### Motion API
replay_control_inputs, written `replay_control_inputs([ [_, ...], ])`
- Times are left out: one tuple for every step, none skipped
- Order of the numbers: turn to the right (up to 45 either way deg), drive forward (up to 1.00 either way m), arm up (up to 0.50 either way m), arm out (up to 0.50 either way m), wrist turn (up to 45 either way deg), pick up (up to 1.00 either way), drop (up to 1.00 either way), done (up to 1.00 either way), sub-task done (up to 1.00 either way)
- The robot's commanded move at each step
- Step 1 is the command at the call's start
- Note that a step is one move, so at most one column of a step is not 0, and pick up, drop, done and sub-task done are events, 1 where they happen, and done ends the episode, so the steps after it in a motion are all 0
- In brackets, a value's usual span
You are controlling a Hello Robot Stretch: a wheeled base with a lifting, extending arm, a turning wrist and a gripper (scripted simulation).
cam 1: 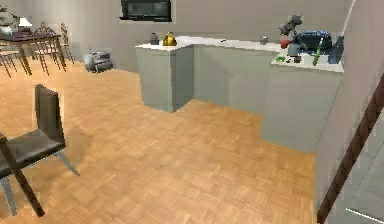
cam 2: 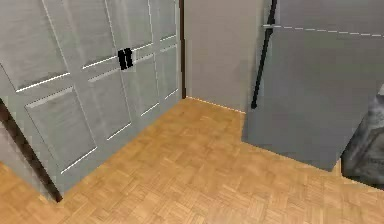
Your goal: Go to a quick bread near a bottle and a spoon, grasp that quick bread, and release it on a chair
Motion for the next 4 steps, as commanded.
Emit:
replay_control_inputs([
  [15.0,0.0,0.0,0.0,0.0,0.0,0.0,0.0,0.0],
  [0.0,1.0,0.0,0.0,0.0,0.0,0.0,0.0,0.0],
  [6.0,0.0,0.0,0.0,0.0,0.0,0.0,0.0,0.0],
  [3.0,0.0,0.0,0.0,0.0,0.0,0.0,0.0,0.0],
])
